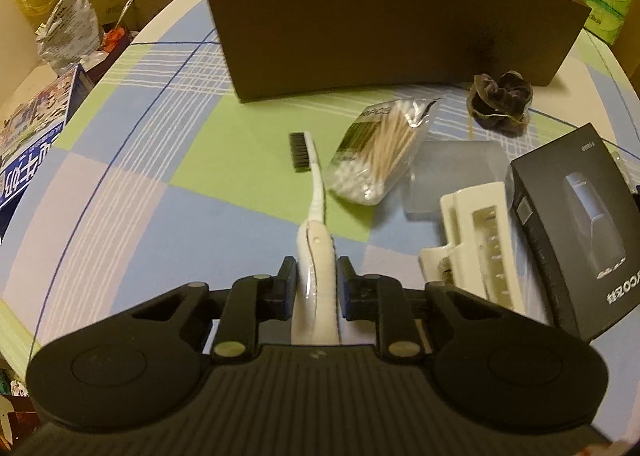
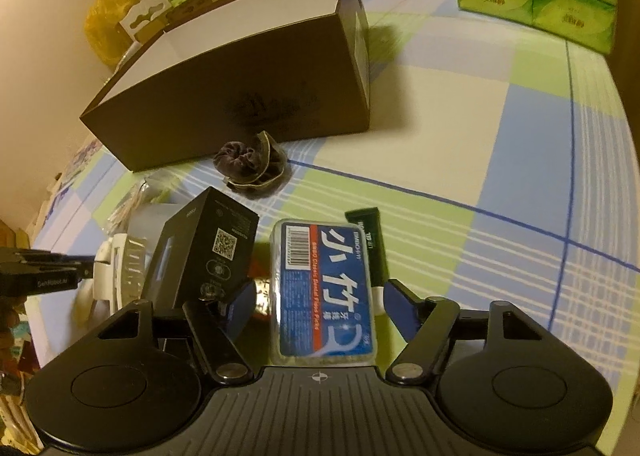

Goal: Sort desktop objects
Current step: 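Grasp the blue floss pick box with the right tool while the left tool grasps the white toothbrush, then carry the floss box with the right tool while the left tool carries the toothbrush into the brown box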

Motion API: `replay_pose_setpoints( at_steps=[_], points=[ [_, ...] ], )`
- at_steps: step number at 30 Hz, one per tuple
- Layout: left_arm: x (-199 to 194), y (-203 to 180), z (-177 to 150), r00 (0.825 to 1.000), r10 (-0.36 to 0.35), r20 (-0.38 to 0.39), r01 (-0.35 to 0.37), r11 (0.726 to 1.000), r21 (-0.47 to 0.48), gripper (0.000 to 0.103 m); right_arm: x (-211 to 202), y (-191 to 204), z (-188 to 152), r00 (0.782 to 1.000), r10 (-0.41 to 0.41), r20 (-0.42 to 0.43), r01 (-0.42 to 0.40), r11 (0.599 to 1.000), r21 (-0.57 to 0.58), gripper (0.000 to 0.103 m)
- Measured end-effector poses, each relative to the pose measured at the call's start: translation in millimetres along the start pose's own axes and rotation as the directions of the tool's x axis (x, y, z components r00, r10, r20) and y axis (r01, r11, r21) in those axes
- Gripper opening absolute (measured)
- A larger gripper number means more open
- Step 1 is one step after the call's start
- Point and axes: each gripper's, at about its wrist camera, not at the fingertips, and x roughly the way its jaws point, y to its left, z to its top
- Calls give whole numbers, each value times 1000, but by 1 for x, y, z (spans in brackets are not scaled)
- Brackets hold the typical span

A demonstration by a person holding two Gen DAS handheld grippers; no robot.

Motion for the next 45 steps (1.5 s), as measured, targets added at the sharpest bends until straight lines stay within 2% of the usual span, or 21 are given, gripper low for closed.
replay_pose_setpoints(
  at_steps=[2, 4, 11, 17, 28, 32, 38, 45],
  points=[
    [-2, 4, -3, 1000, 1, -2, -1, 1000, -5, 18, 3, 1, 0, 1000, -5, -4, 5, 1000, -4, 57],
    [-4, 8, -6, 1000, -2, -8, 2, 1000, -11, 18, 2, 3, 0, 1000, -13, -2, 13, 1000, -21, 56],
    [-5, 7, -9, 1000, -1, -7, 1, 1000, 18, 17, 1, 10, -1, 999, -44, -1, 44, 998, -46, 55],
    [-9, 11, -12, 1000, -11, -5, 11, 1000, 1, 17, -10, 19, -3, 997, -72, 24, 73, 996, -59, 55],
    [-50, 18, -5, 994, -54, 97, 56, 998, -18, 17, -42, 28, 4, 992, -91, 92, 93, 995, -24, 55],
    [-69, 17, 3, 986, -68, 152, 73, 997, -24, 17, -51, 34, 9, 990, -83, 117, 87, 996, -23, 55],
    [-96, 18, 25, 965, -102, 241, 110, 994, -20, 17, -59, 46, 21, 987, -76, 143, 82, 996, -36, 55],
    [-108, 16, 55, 943, -133, 304, 140, 990, -2, 17, -61, 59, 43, 985, -59, 165, 69, 996, -57, 55]
  ],
)
